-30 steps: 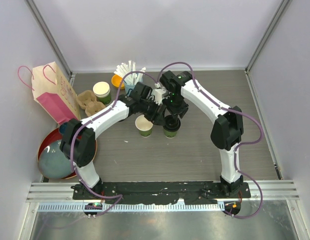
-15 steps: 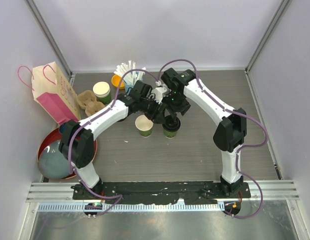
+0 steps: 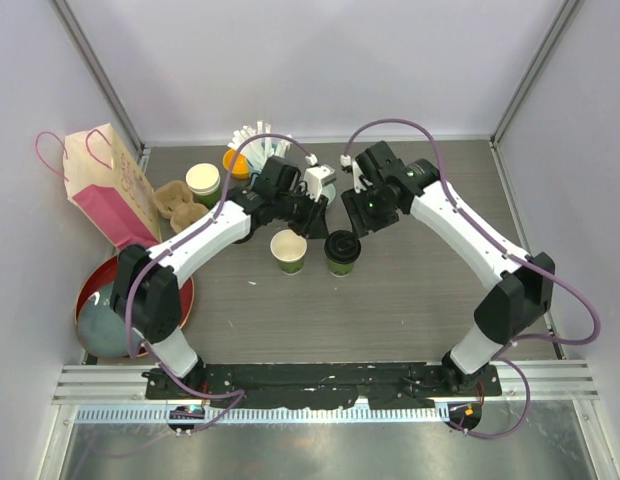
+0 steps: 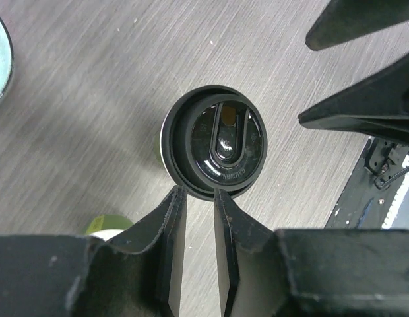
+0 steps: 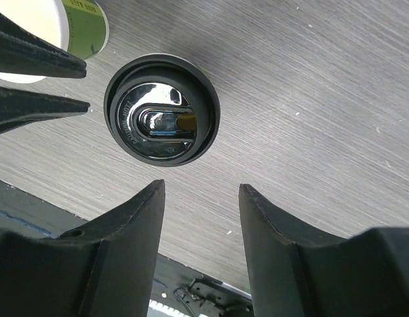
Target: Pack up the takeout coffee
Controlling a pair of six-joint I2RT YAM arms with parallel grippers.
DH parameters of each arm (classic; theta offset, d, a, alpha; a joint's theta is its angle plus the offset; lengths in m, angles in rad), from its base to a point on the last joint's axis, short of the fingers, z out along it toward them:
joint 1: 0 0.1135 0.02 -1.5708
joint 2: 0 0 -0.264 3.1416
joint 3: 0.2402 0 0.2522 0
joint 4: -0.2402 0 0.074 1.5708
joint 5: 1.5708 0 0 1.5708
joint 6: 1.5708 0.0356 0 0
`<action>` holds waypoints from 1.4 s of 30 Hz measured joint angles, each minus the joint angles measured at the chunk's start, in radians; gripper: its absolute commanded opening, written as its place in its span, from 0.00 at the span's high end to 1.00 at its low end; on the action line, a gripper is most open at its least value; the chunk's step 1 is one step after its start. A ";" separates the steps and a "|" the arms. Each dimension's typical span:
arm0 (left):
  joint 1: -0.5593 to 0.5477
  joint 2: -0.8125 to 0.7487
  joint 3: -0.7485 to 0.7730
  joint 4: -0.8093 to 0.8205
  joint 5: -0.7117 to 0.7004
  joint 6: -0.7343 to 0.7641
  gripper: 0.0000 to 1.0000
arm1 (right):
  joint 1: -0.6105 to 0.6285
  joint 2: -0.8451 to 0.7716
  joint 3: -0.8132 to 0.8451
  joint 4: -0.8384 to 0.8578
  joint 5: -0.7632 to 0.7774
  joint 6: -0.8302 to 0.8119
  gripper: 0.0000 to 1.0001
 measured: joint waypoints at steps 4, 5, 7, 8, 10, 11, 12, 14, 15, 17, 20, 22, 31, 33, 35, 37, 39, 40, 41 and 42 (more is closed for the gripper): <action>0.000 0.000 -0.046 0.040 -0.018 -0.074 0.75 | -0.002 -0.082 -0.171 0.158 -0.008 0.050 0.46; 0.000 0.000 -0.059 0.050 -0.023 -0.094 0.76 | -0.001 -0.097 -0.215 0.195 -0.008 0.064 0.46; 0.003 0.000 -0.077 0.066 -0.027 -0.134 0.79 | -0.001 -0.135 -0.306 0.279 0.000 0.090 0.49; 0.005 0.000 -0.085 0.075 -0.027 -0.159 0.79 | -0.001 -0.150 -0.340 0.306 0.006 0.099 0.50; 0.013 0.000 -0.090 0.086 -0.027 -0.206 0.78 | -0.001 -0.208 -0.429 0.397 0.031 0.130 0.55; 0.016 0.000 -0.090 0.090 -0.027 -0.222 0.78 | -0.001 -0.223 -0.446 0.416 0.035 0.138 0.56; 0.021 0.000 -0.090 0.098 -0.027 -0.240 0.77 | -0.001 -0.256 -0.481 0.465 0.046 0.155 0.58; 0.024 0.000 -0.090 0.105 -0.027 -0.260 0.75 | -0.004 -0.304 -0.520 0.528 0.063 0.179 0.60; 0.026 0.000 -0.090 0.105 -0.027 -0.269 0.75 | -0.008 -0.328 -0.538 0.562 0.066 0.192 0.60; 0.027 0.000 -0.090 0.109 -0.027 -0.280 0.74 | -0.023 -0.361 -0.557 0.607 0.061 0.214 0.59; 0.027 0.002 -0.090 0.112 -0.027 -0.296 0.73 | -0.069 -0.376 -0.568 0.674 0.007 0.242 0.55; 0.027 0.008 -0.090 0.115 -0.027 -0.301 0.73 | -0.090 -0.371 -0.581 0.704 -0.018 0.253 0.54; 0.026 0.063 -0.090 0.126 -0.027 -0.303 0.78 | -0.082 -0.332 -0.613 0.735 -0.059 0.246 0.53; 0.026 0.070 -0.090 0.127 -0.027 -0.303 0.78 | -0.080 -0.326 -0.614 0.741 -0.059 0.241 0.53; 0.026 0.071 -0.090 0.127 -0.026 -0.306 0.78 | -0.077 -0.320 -0.615 0.747 -0.059 0.236 0.53; 0.026 0.073 -0.090 0.130 -0.025 -0.307 0.78 | -0.076 -0.309 -0.616 0.751 -0.058 0.229 0.53; 0.026 0.076 -0.090 0.134 -0.022 -0.310 0.78 | -0.074 -0.298 -0.619 0.753 -0.058 0.223 0.54; 0.026 0.076 -0.090 0.135 -0.021 -0.314 0.78 | -0.073 -0.292 -0.621 0.753 -0.058 0.220 0.55; 0.026 0.077 -0.090 0.135 -0.020 -0.317 0.78 | -0.071 -0.286 -0.623 0.753 -0.059 0.219 0.56; 0.026 0.077 -0.090 0.135 -0.019 -0.320 0.78 | -0.070 -0.282 -0.625 0.753 -0.059 0.217 0.57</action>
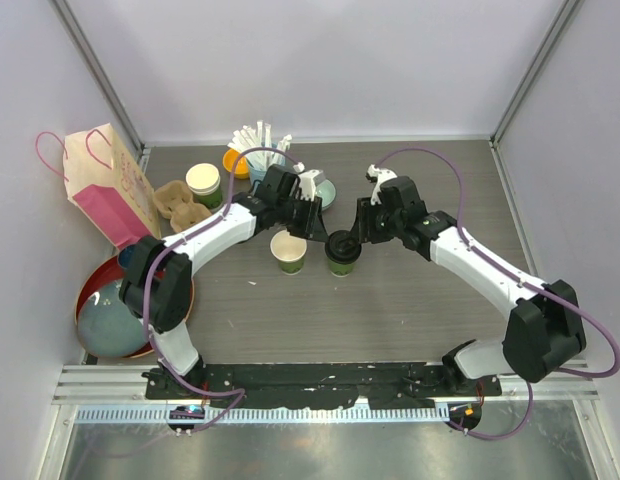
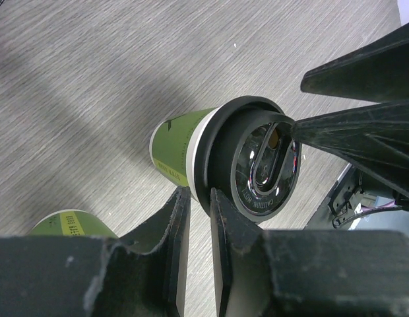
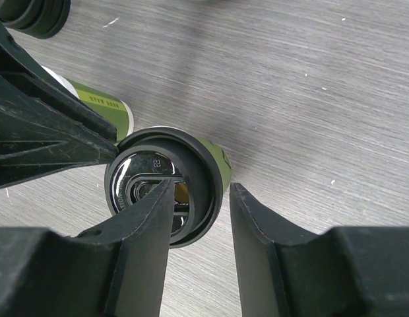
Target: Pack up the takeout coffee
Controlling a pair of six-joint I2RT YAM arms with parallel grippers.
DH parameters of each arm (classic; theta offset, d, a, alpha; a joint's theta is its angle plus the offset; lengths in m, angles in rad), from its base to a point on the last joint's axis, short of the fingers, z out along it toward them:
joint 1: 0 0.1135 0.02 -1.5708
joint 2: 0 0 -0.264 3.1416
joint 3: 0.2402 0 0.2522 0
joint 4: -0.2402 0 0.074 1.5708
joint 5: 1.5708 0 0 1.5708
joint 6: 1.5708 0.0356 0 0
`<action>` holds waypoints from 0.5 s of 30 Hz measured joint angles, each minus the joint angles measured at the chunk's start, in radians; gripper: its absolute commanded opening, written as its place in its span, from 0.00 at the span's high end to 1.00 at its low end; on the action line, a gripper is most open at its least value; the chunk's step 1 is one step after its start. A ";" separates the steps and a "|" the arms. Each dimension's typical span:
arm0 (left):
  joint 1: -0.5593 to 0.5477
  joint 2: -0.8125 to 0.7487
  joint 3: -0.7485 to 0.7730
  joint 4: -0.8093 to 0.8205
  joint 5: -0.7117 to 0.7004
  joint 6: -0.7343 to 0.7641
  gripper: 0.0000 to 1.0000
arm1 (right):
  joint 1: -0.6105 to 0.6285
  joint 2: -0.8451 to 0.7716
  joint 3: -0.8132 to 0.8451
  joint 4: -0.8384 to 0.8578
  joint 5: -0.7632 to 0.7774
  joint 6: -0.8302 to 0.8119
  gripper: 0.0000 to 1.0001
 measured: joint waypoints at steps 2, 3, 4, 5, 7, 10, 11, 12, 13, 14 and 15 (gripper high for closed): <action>0.000 0.000 0.000 0.000 0.001 -0.003 0.78 | 0.005 0.007 -0.005 0.000 -0.001 -0.002 0.61; 0.000 0.000 0.000 0.000 0.001 -0.004 0.78 | 0.007 0.008 -0.008 0.000 -0.002 -0.002 0.63; 0.000 0.001 0.000 0.000 0.001 -0.004 0.78 | 0.008 0.008 -0.011 0.000 -0.003 -0.002 0.65; 0.000 0.002 0.000 0.002 0.002 -0.005 0.79 | 0.010 0.009 -0.016 0.002 -0.004 -0.002 0.69; 0.000 0.004 0.000 0.007 0.006 -0.005 0.81 | 0.013 0.011 -0.027 0.002 -0.005 -0.002 0.72; 0.000 0.010 -0.001 0.018 0.016 -0.008 0.84 | 0.014 0.012 -0.044 0.008 -0.007 0.000 0.77; 0.000 0.013 -0.001 0.024 0.021 -0.010 0.85 | 0.014 0.012 -0.045 0.010 -0.008 -0.001 0.79; 0.000 0.016 -0.003 0.032 0.027 -0.013 0.87 | 0.014 0.012 -0.047 0.014 -0.010 -0.001 0.80; 0.000 0.017 -0.006 0.039 0.032 -0.014 0.87 | 0.014 0.012 -0.048 0.017 -0.011 -0.001 0.82; 0.000 0.019 -0.010 0.047 0.037 -0.019 0.88 | 0.014 0.012 -0.050 0.019 -0.011 -0.001 0.83; 0.000 0.020 -0.012 0.054 0.042 -0.024 0.89 | 0.014 0.012 -0.051 0.022 -0.011 -0.002 0.84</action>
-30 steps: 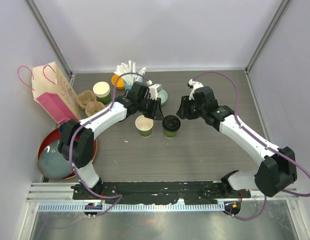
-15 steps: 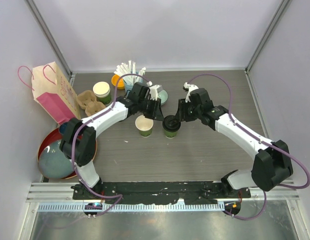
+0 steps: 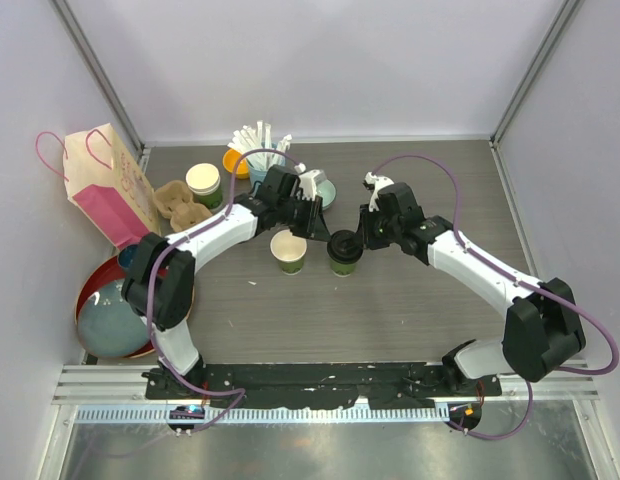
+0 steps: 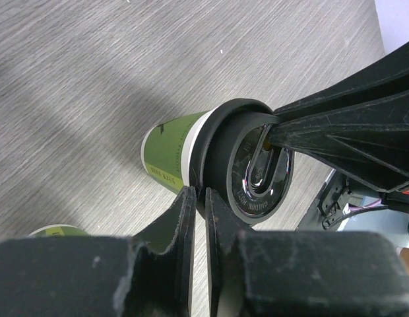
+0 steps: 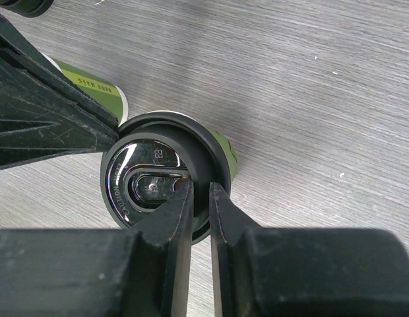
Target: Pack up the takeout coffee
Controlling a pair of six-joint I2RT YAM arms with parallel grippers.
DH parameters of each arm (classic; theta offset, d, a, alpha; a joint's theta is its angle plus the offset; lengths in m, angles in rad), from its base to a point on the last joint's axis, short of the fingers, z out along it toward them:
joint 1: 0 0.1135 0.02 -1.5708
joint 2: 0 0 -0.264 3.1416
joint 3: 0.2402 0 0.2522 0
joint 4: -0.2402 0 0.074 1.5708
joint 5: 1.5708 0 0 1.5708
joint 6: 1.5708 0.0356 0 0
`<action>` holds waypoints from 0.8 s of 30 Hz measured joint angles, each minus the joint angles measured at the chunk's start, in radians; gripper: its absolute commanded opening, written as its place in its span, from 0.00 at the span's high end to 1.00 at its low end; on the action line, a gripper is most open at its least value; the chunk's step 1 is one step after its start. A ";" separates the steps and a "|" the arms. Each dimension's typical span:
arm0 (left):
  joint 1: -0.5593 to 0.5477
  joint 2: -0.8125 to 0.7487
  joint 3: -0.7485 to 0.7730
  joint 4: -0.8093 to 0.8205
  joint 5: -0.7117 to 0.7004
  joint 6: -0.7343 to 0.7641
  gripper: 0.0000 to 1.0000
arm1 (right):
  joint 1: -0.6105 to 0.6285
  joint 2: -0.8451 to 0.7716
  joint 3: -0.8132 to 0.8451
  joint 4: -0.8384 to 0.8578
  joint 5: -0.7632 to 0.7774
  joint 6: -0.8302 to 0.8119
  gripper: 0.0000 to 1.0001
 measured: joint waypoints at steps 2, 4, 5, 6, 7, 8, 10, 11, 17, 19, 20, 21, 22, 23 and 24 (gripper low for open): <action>0.002 0.001 -0.006 0.012 0.006 -0.006 0.91 | 0.000 -0.001 -0.003 0.006 0.000 -0.002 0.86; 0.004 0.004 -0.011 0.021 0.011 -0.009 0.94 | 0.000 -0.003 -0.007 0.011 0.001 -0.003 0.89; 0.005 0.008 -0.011 0.028 0.016 -0.010 0.96 | 0.000 -0.003 -0.009 0.014 0.002 -0.004 0.90; 0.006 0.011 -0.011 0.033 0.019 -0.011 0.99 | 0.000 -0.003 -0.009 0.016 0.004 -0.005 0.91; 0.006 0.014 -0.011 0.042 0.023 -0.012 1.00 | 0.000 -0.003 -0.009 0.016 0.007 -0.006 0.92; 0.007 0.018 -0.011 0.047 0.026 -0.013 1.00 | -0.001 -0.003 -0.009 0.016 0.010 -0.006 0.92; 0.008 0.026 -0.011 0.061 0.032 -0.016 1.00 | -0.002 -0.003 -0.009 0.016 0.016 -0.006 0.94; 0.009 0.031 -0.011 0.069 0.036 -0.017 1.00 | -0.003 -0.003 -0.009 0.016 0.020 -0.006 0.95; 0.012 0.045 -0.016 0.105 0.052 -0.033 1.00 | -0.005 -0.003 -0.009 0.014 0.038 -0.002 0.99; 0.012 0.049 -0.019 0.120 0.056 -0.035 1.00 | -0.006 -0.003 -0.009 0.013 0.044 0.003 0.99; 0.012 0.053 -0.019 0.127 0.060 -0.037 1.00 | -0.006 -0.003 -0.009 0.012 0.047 0.005 0.99; 0.013 0.056 -0.019 0.132 0.062 -0.037 1.00 | -0.007 -0.003 -0.009 0.012 0.050 0.006 0.99; 0.013 0.060 -0.019 0.137 0.066 -0.038 1.00 | -0.007 -0.003 -0.009 0.012 0.054 0.007 0.99; 0.013 0.064 -0.019 0.145 0.071 -0.039 1.00 | -0.008 -0.003 -0.010 0.012 0.057 0.009 0.99; 0.014 0.069 -0.019 0.151 0.077 -0.041 1.00 | -0.010 -0.003 -0.011 0.013 0.058 0.010 0.99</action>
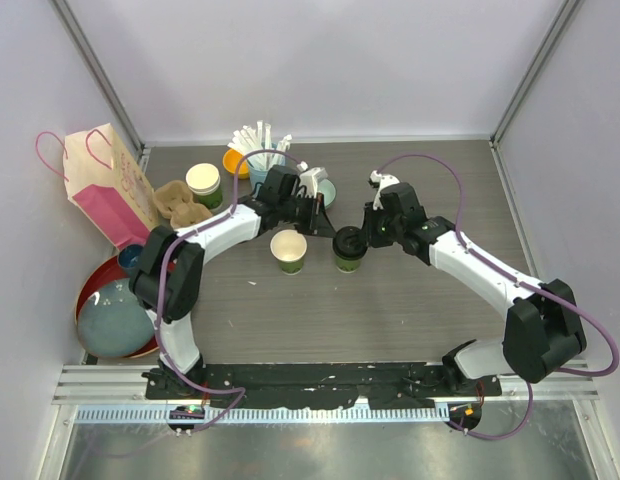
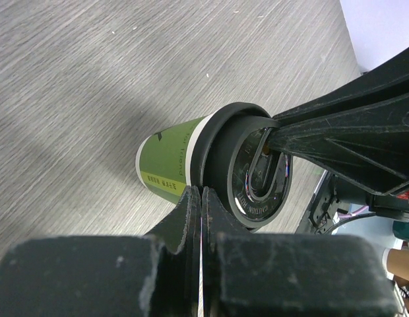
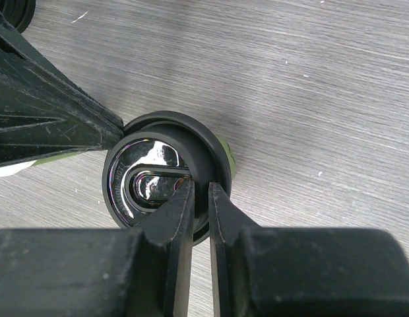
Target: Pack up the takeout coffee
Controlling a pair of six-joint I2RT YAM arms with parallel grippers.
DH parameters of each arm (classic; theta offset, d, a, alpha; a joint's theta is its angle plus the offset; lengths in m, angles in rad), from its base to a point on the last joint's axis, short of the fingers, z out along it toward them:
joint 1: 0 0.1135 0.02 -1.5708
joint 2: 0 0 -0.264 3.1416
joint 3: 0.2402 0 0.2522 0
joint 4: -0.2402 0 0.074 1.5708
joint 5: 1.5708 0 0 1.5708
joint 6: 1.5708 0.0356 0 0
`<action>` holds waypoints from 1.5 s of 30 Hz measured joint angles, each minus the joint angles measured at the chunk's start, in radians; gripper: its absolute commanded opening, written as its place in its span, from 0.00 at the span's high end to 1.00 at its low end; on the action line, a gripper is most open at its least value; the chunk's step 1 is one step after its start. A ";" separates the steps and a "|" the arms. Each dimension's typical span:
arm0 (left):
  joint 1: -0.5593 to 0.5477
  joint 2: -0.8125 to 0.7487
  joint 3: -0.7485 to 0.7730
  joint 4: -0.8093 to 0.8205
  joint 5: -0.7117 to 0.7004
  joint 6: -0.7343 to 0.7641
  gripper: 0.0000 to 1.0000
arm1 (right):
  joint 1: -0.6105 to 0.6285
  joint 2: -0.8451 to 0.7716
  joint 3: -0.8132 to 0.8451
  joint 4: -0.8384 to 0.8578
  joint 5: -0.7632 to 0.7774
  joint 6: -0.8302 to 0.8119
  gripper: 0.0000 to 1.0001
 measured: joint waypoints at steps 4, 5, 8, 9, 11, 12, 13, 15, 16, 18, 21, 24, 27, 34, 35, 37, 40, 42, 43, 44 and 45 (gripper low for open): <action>0.003 0.015 0.000 0.023 0.018 -0.013 1.00 | -0.011 0.000 -0.007 0.009 -0.001 0.010 0.99; 0.004 0.019 0.000 0.027 0.021 -0.017 1.00 | -0.013 0.000 -0.008 0.011 -0.002 0.013 0.99; 0.005 0.032 0.000 0.035 0.029 -0.019 1.00 | -0.016 0.000 -0.010 0.014 -0.002 0.017 0.99; 0.006 0.035 -0.002 0.037 0.032 -0.019 1.00 | -0.017 0.000 -0.011 0.014 -0.002 0.018 0.99; 0.006 0.041 -0.004 0.039 0.036 -0.020 1.00 | -0.018 0.000 -0.011 0.014 -0.003 0.017 0.99; 0.006 0.042 -0.004 0.041 0.037 -0.021 1.00 | -0.019 0.000 -0.011 0.015 -0.003 0.016 0.99; 0.006 0.043 -0.004 0.042 0.038 -0.021 1.00 | -0.020 0.000 -0.011 0.014 -0.003 0.016 0.99; 0.006 0.043 -0.004 0.043 0.040 -0.022 1.00 | -0.021 0.000 -0.009 0.012 -0.006 0.006 0.99; 0.006 0.037 -0.001 0.045 0.041 -0.022 1.00 | -0.021 0.001 -0.004 0.007 -0.007 -0.002 0.99; 0.006 0.026 0.004 0.044 0.044 -0.021 0.94 | -0.020 0.007 0.008 -0.006 -0.010 -0.029 0.99; 0.005 0.018 0.010 0.025 0.039 -0.011 0.83 | -0.013 0.030 0.045 -0.043 -0.014 -0.088 0.99; 0.002 0.002 0.012 -0.022 0.027 0.013 0.73 | -0.006 0.056 0.082 -0.074 -0.029 -0.163 0.99; -0.004 -0.018 0.014 -0.079 0.004 0.043 0.67 | 0.002 0.075 0.116 -0.118 -0.052 -0.237 0.99; -0.013 -0.050 0.032 -0.218 -0.014 0.101 0.64 | 0.012 0.129 0.206 -0.225 -0.145 -0.427 0.99; -0.013 -0.055 0.032 -0.232 -0.014 0.109 0.63 | 0.012 0.138 0.218 -0.240 -0.161 -0.454 0.99; -0.013 -0.064 0.032 -0.249 -0.014 0.117 0.63 | 0.013 0.150 0.236 -0.264 -0.193 -0.507 0.98; -0.005 -0.072 0.037 -0.264 -0.009 0.120 0.63 | 0.016 0.155 0.247 -0.294 -0.234 -0.595 0.97; 0.004 -0.072 0.040 -0.268 -0.003 0.119 0.63 | 0.018 0.158 0.257 -0.316 -0.249 -0.649 0.97; 0.010 -0.072 0.040 -0.268 0.003 0.119 0.62 | 0.020 0.161 0.266 -0.330 -0.254 -0.673 0.97; 0.014 -0.072 0.040 -0.268 0.006 0.119 0.62 | 0.023 0.167 0.278 -0.345 -0.257 -0.695 0.96; 0.018 -0.072 0.040 -0.268 0.011 0.119 0.62 | 0.026 0.174 0.291 -0.358 -0.257 -0.716 0.96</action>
